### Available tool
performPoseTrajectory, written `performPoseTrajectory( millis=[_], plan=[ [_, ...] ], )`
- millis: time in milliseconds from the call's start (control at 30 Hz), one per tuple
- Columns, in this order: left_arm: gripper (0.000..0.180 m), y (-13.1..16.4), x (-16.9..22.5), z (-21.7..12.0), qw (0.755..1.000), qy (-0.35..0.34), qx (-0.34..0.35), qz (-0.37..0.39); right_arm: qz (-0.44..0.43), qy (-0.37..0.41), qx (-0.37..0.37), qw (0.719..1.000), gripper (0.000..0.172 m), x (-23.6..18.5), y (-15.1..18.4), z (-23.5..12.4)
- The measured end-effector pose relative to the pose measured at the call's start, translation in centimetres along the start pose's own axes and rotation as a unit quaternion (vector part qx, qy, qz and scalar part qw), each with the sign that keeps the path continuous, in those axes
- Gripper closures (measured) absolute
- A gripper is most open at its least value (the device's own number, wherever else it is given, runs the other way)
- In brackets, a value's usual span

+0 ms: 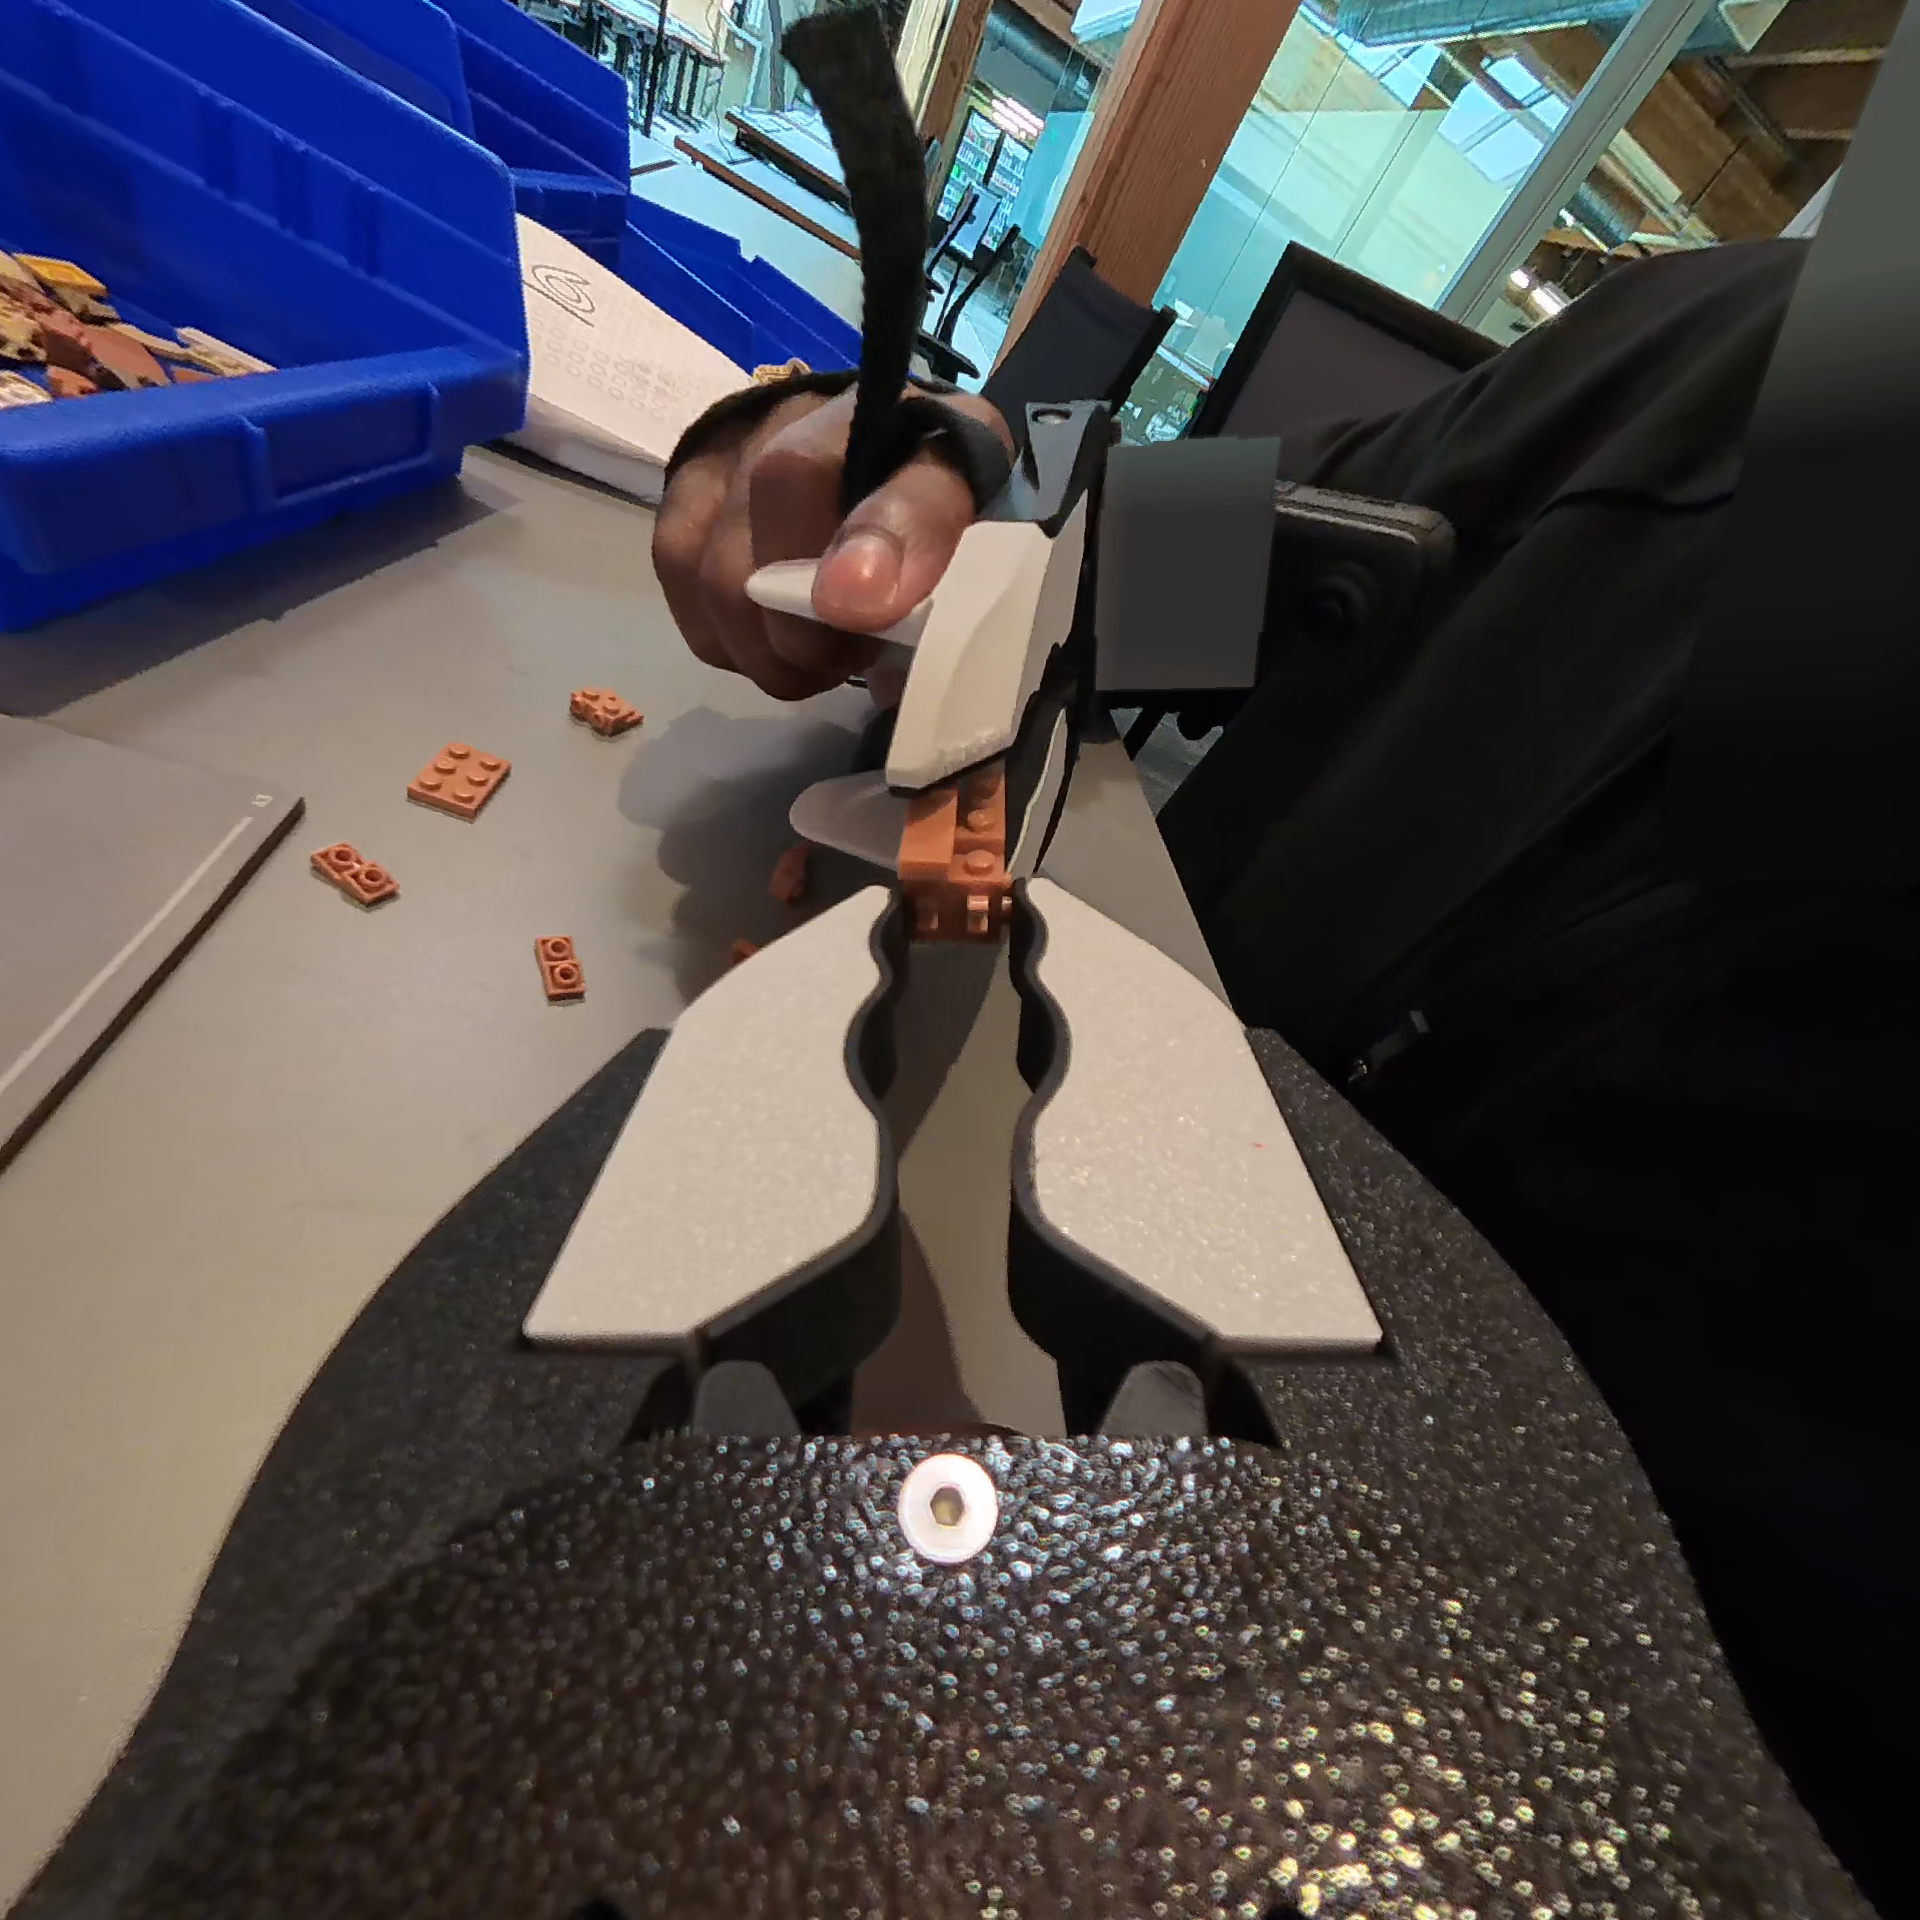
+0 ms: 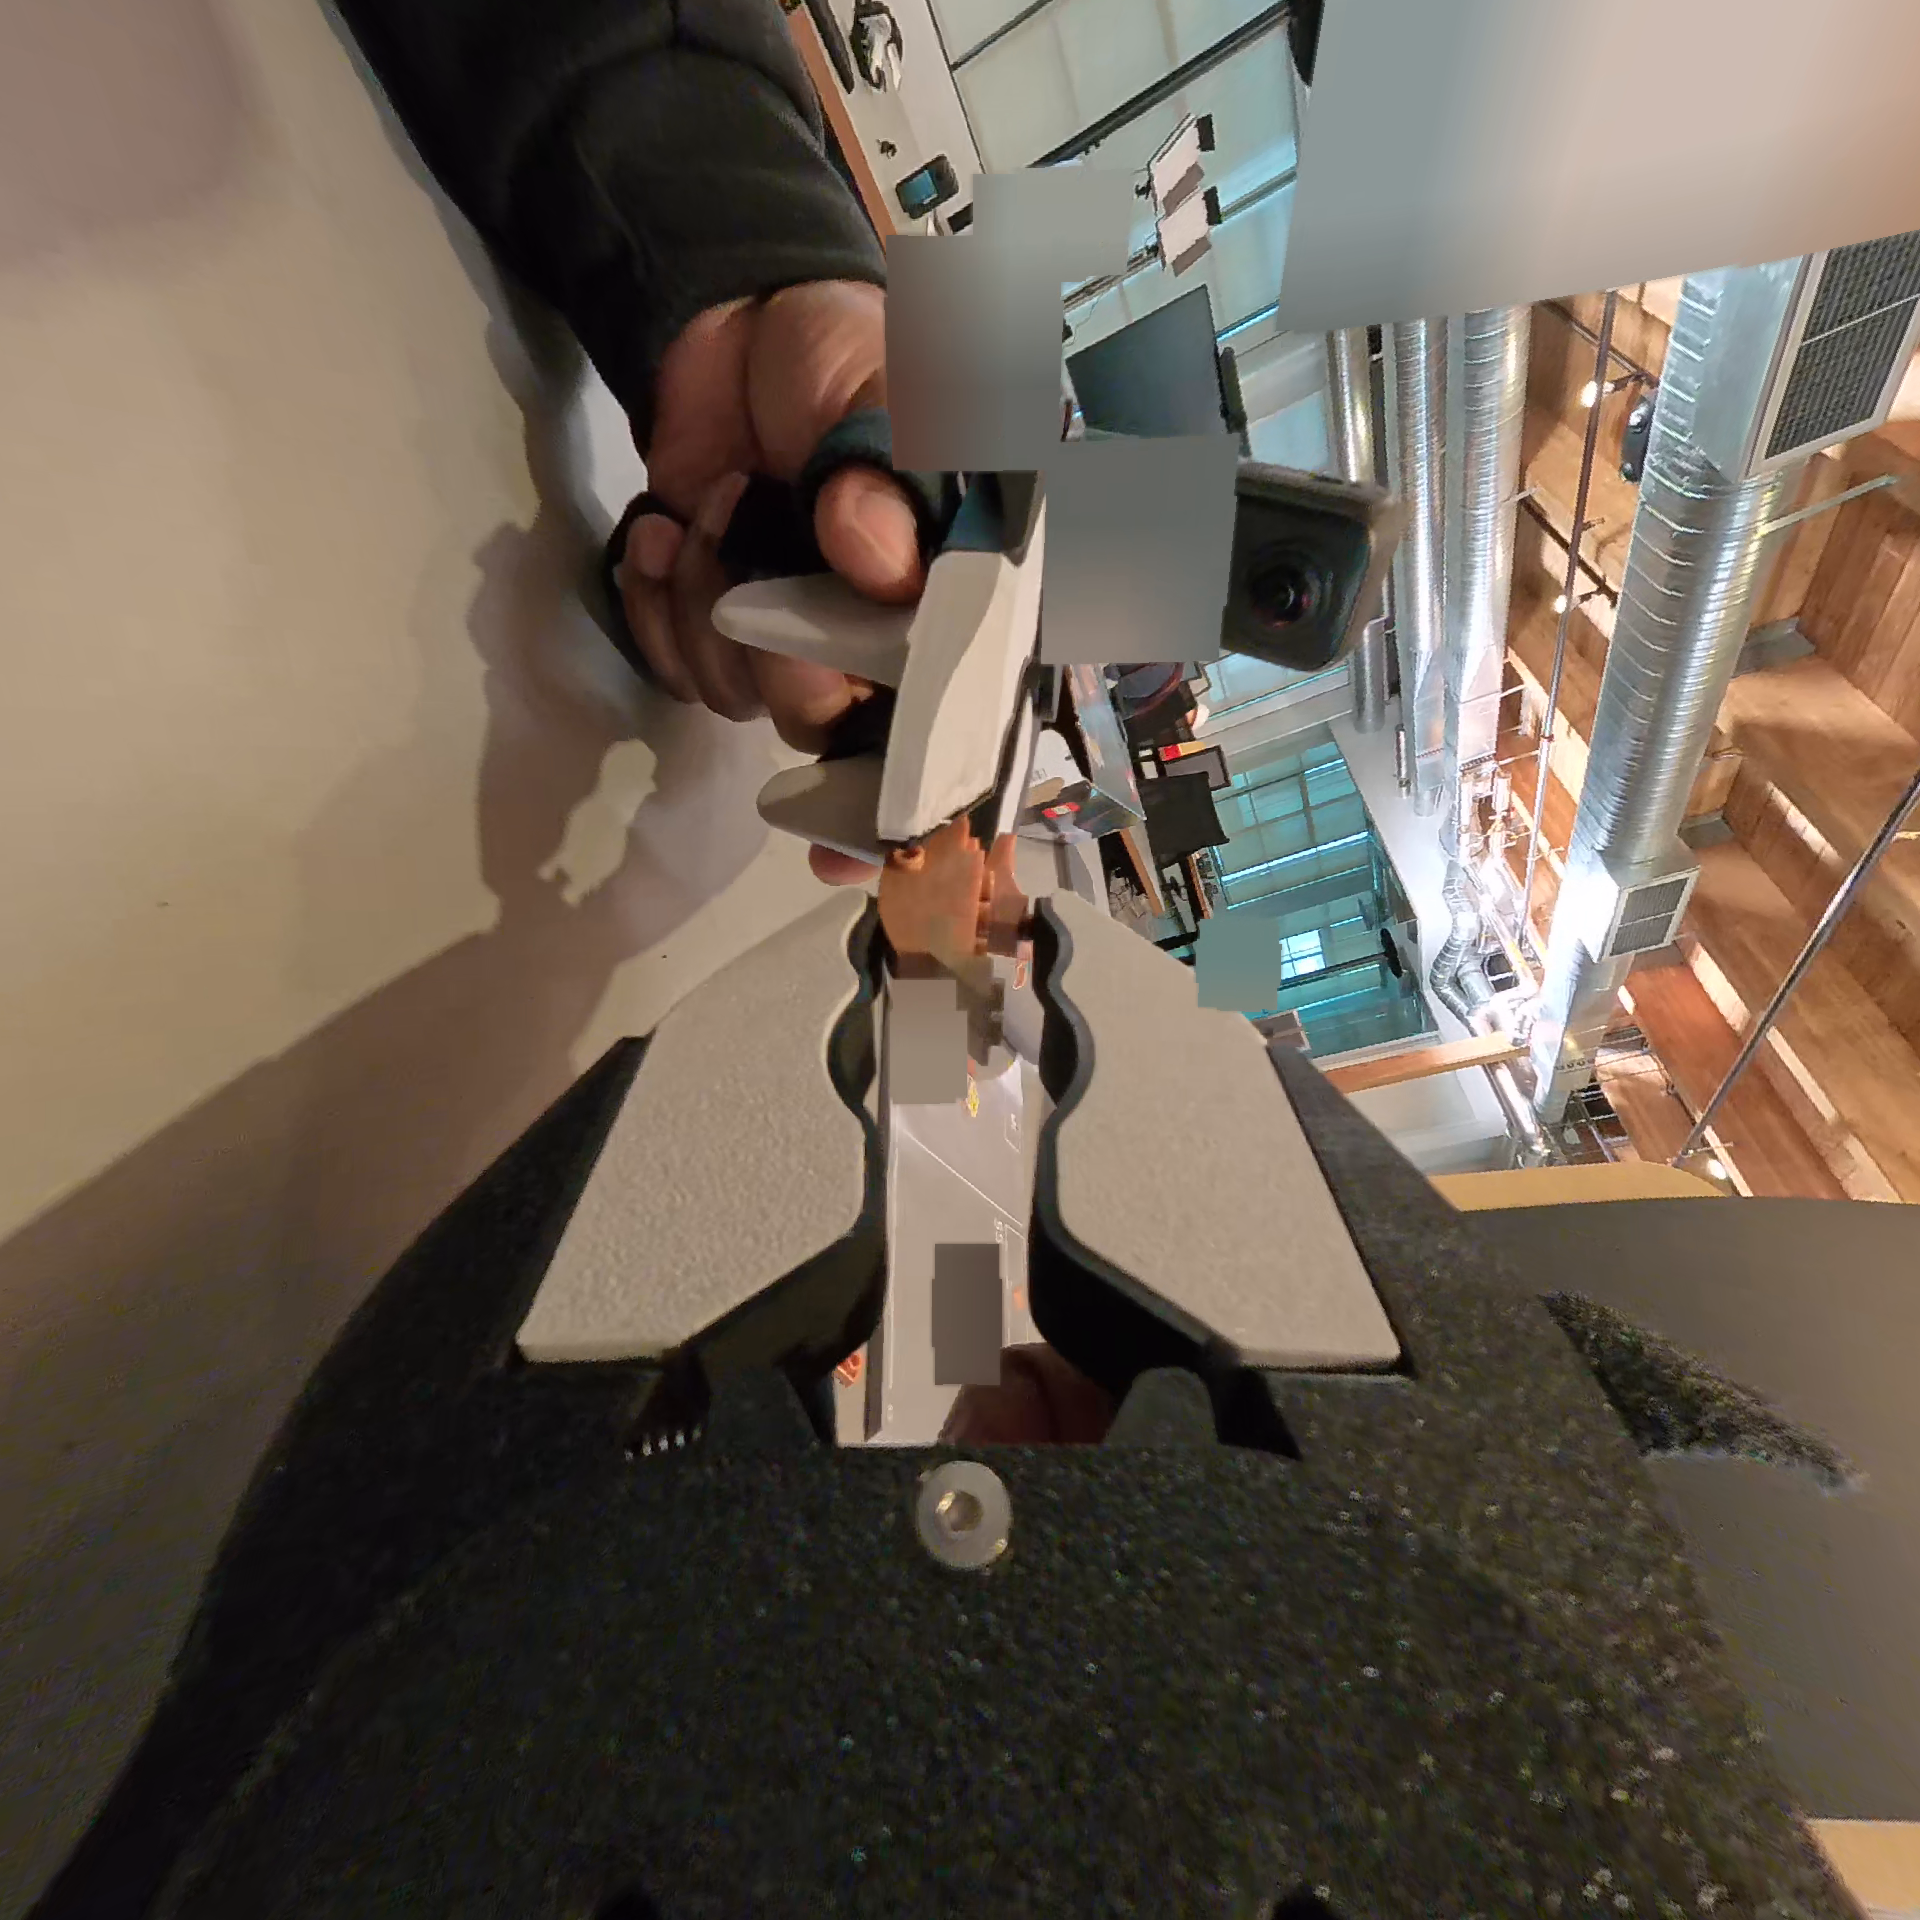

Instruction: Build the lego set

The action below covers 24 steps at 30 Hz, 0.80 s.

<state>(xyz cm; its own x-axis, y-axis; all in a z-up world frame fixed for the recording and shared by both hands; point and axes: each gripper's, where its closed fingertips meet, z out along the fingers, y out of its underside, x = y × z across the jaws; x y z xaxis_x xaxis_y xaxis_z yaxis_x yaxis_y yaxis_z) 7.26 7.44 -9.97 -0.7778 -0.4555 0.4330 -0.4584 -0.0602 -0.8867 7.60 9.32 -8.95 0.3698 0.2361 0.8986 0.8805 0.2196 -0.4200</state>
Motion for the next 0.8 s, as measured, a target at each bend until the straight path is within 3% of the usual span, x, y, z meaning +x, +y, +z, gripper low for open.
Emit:
performPoseTrajectory(
  millis=[800],
  plan=[
    [0.163, 1.0, 0.4, 0.6, 0.999, 0.012, -0.038, 0.002, 0.097, -0.087, 0.011, 0.991, 0.143, -1.4, -0.3, -0.4]
  ],
)
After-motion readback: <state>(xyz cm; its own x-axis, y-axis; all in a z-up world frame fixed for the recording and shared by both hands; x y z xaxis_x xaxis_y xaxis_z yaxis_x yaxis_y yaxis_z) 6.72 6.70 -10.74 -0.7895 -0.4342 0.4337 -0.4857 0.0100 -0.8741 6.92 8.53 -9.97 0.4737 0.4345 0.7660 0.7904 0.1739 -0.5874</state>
